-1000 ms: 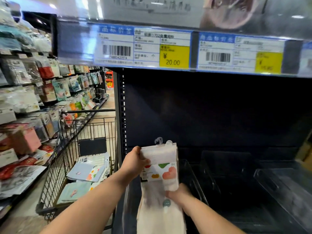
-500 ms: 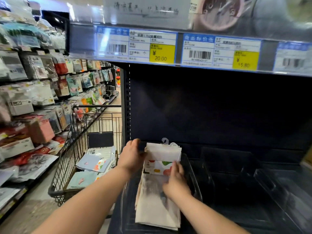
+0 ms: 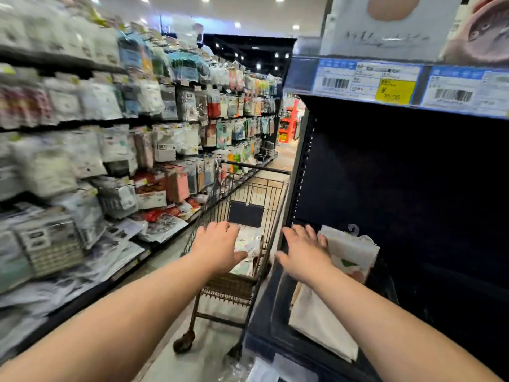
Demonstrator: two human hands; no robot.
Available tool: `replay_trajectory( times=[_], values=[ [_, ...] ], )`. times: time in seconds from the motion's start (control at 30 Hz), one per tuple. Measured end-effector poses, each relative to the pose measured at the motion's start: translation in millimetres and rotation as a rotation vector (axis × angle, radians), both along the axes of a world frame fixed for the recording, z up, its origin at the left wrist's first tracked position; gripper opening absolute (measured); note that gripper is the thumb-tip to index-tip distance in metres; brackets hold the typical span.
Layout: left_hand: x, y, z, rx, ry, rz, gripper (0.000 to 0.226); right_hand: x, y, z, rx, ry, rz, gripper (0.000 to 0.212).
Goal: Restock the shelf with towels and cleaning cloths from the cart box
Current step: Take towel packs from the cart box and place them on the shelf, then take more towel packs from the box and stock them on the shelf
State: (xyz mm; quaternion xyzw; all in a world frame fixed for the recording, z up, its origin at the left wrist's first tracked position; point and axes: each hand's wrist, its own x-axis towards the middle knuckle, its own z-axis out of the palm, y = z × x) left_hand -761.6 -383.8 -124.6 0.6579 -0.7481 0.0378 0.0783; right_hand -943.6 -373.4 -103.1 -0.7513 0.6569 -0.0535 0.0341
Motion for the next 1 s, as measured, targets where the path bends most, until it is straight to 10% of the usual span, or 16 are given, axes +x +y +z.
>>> replay_trajectory(
  times=[1.0],
  values=[
    [309.6, -180.0, -85.1, 0.248, -0.035, -0.03, 0.066, 284.8, -191.5, -92.5, 0.24, 0.101, -0.064, 0.052]
  ],
)
